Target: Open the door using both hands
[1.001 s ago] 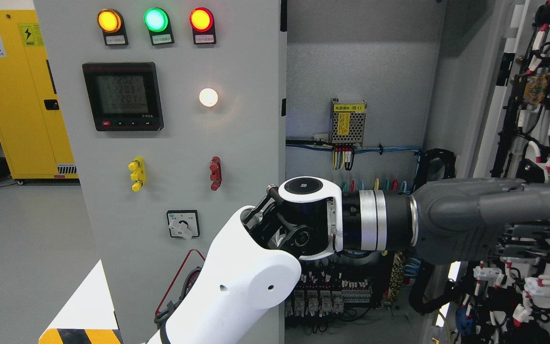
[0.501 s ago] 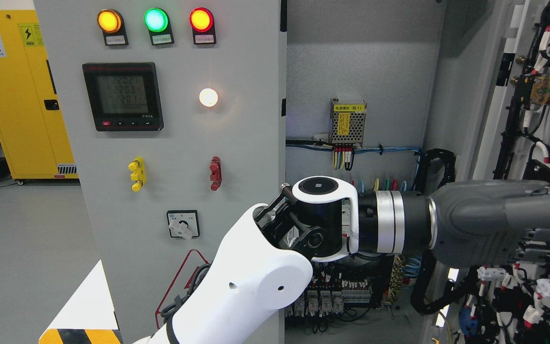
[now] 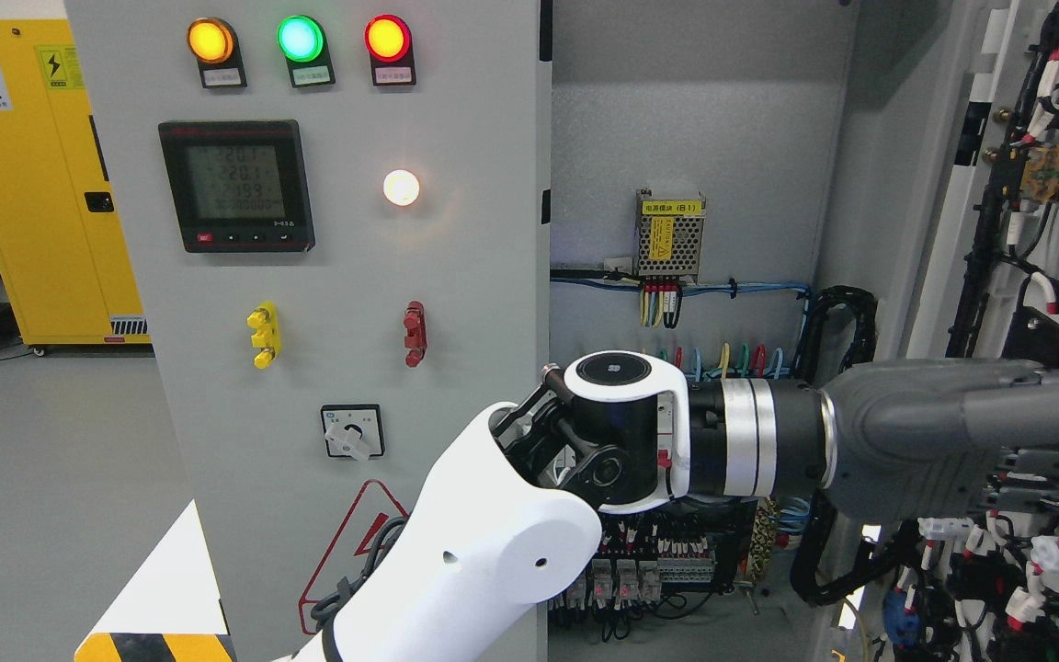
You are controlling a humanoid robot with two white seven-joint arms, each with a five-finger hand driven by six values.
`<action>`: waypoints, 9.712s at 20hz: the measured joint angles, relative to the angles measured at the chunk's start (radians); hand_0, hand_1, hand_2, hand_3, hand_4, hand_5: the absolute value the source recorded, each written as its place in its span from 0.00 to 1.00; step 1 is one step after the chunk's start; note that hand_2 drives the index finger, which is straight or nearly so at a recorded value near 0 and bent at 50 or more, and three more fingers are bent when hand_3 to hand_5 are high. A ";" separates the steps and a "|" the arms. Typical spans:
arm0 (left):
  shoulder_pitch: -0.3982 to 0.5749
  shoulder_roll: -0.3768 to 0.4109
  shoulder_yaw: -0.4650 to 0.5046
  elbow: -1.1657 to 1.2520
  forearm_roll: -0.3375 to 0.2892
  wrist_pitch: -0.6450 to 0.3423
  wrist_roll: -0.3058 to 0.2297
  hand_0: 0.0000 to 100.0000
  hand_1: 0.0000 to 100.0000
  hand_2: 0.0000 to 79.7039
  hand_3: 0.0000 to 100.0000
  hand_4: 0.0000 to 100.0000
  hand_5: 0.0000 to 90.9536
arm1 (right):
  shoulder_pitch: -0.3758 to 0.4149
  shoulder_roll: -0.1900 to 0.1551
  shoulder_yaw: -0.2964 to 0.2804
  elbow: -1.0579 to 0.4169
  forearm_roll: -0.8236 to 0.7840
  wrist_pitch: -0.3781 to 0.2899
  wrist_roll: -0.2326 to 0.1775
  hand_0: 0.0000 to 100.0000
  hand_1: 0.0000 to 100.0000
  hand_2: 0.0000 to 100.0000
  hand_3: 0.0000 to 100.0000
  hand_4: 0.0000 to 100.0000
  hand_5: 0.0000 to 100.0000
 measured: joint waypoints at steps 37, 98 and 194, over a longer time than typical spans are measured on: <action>1.276 0.330 0.236 -0.316 -0.364 -0.088 0.273 0.12 0.56 0.00 0.00 0.00 0.00 | 0.000 0.000 0.000 0.001 0.000 0.000 0.000 0.00 0.50 0.04 0.00 0.00 0.00; 1.270 0.227 0.487 1.352 -0.646 -0.743 0.333 0.12 0.56 0.00 0.00 0.00 0.00 | 0.244 0.000 0.169 -1.117 -0.003 0.006 -0.004 0.00 0.50 0.04 0.00 0.00 0.00; 1.268 0.181 0.488 1.373 -0.646 -0.820 0.325 0.12 0.56 0.00 0.00 0.00 0.00 | -0.596 0.132 0.104 -1.510 0.081 0.187 -0.003 0.00 0.50 0.04 0.00 0.00 0.00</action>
